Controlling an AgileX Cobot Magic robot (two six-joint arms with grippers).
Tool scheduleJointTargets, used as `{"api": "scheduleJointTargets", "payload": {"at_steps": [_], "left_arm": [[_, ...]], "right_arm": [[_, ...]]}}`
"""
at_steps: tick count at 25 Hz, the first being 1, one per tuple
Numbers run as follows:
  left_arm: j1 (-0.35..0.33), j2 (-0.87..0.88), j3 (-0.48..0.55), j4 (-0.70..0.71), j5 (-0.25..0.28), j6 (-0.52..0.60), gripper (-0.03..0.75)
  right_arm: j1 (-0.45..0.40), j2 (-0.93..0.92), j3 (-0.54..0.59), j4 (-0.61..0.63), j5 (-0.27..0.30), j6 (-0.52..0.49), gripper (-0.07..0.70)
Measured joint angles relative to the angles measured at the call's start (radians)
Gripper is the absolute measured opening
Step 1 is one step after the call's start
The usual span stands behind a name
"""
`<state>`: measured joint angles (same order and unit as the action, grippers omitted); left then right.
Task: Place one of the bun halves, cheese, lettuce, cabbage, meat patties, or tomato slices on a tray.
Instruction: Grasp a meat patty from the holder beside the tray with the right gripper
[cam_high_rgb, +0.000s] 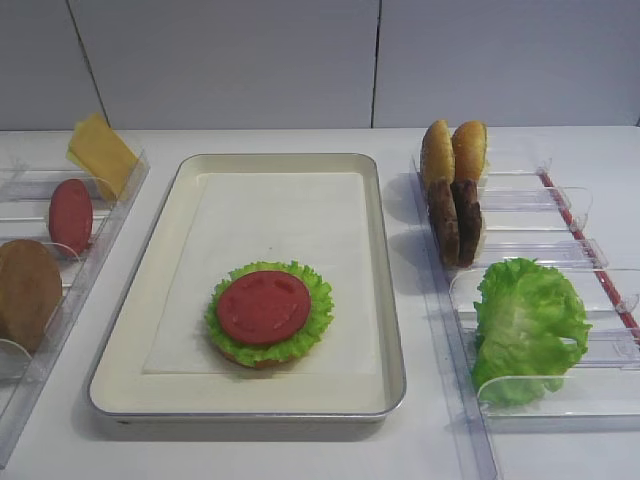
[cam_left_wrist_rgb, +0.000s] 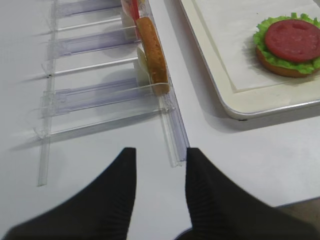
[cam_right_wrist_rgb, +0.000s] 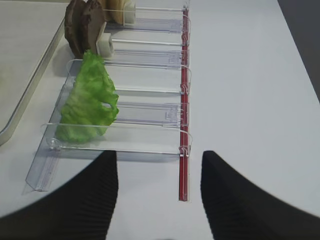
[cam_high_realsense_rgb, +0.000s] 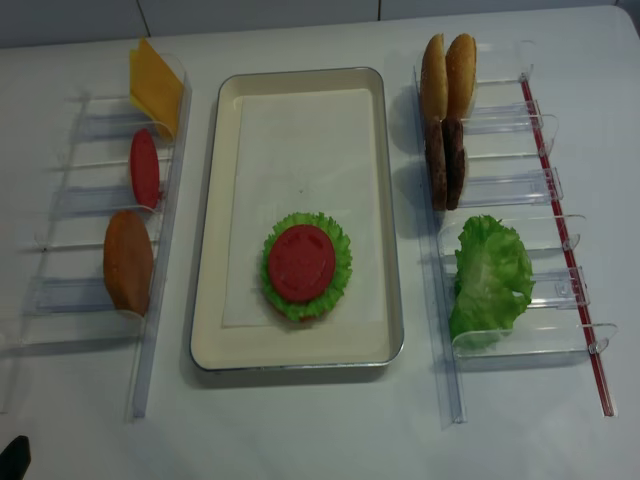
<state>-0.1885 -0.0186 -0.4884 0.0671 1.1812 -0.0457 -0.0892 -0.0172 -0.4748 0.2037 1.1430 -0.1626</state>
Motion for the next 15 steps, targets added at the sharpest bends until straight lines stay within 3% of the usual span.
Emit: {"api": "scheduleJointTargets", "payload": {"at_steps": [15], "left_arm": [[0.000, 0.000, 0.000, 0.000, 0.000, 0.000, 0.224]], "right_arm": [[0.000, 0.000, 0.000, -0.004, 0.000, 0.000, 0.389]]}}
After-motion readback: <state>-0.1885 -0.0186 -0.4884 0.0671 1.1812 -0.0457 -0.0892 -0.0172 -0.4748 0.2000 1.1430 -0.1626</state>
